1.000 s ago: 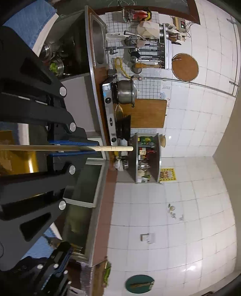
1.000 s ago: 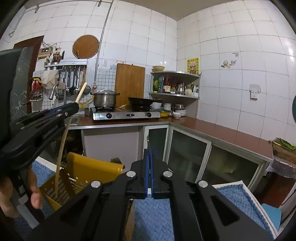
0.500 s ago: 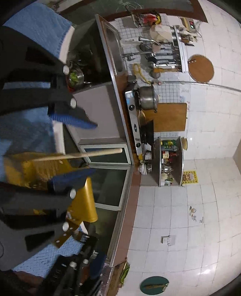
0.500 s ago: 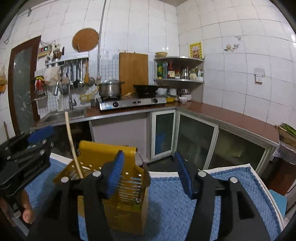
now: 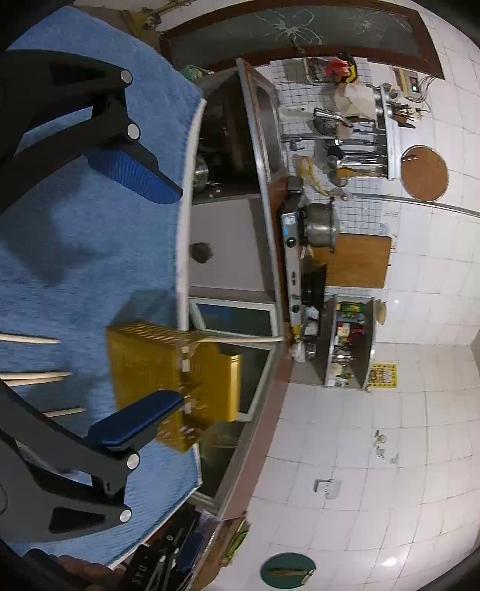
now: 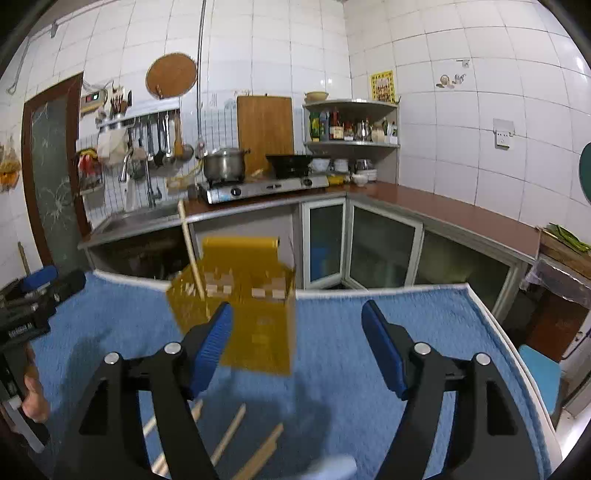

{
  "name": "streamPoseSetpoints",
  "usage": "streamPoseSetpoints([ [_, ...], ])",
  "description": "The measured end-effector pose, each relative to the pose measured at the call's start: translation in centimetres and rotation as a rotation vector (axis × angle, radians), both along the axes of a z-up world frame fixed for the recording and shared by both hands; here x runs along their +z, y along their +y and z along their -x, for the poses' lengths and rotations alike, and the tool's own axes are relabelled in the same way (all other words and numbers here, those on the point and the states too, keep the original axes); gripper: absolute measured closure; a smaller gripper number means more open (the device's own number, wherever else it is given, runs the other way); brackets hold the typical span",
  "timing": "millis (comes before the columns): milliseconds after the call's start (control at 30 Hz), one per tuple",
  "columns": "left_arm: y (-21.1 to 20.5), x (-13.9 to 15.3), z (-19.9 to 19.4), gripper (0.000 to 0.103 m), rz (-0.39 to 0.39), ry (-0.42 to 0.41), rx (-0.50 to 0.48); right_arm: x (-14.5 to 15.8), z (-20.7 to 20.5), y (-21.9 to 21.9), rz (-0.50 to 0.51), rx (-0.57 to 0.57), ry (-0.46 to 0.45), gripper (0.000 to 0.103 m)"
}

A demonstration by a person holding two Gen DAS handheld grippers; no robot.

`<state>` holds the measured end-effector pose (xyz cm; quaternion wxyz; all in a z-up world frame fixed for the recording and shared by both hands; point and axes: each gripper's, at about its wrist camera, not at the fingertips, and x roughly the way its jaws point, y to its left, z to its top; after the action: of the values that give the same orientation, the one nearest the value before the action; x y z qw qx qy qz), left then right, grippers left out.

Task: Organize utensils
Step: 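Move the right tool to the light blue spoon while the left tool returns to the chopsticks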

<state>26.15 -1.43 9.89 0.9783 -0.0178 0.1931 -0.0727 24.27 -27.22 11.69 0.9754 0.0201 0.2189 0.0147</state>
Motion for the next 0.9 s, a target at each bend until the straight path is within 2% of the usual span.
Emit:
streamPoseSetpoints([
  [133, 0.1, -1.8, 2.0, 0.005, -0.014, 0.062, -0.016, -2.0, 2.7, -0.2, 0.011, -0.008, 0.043, 0.031],
  [400, 0.5, -6.4, 3.2, 0.005, -0.039, 0.191, -0.03, -7.4, 4.7, -1.7, -0.03, -0.065, 0.181, 0.031],
  [500, 0.5, -7.9, 3.2, 0.005, -0.067, 0.228, -0.024, -9.5, 4.9, -2.1, -0.036, -0.101, 0.229, 0.031],
  [700, 0.4, -10.1, 2.5, 0.005, -0.057, 0.295, -0.047, -12.7, 4.0, -3.0, -0.071, -0.186, 0.331, 0.031],
  [800, 0.1, -11.1, 1.8, 0.005, -0.087, 0.331, -0.017, -13.3, 3.4, -3.2, -0.089, -0.226, 0.356, 0.031],
  [900, 0.0, -11.6, 1.3, 0.005, -0.076, 0.361, -0.009, -14.0, 2.5, -2.9, -0.099, -0.259, 0.389, 0.031],
])
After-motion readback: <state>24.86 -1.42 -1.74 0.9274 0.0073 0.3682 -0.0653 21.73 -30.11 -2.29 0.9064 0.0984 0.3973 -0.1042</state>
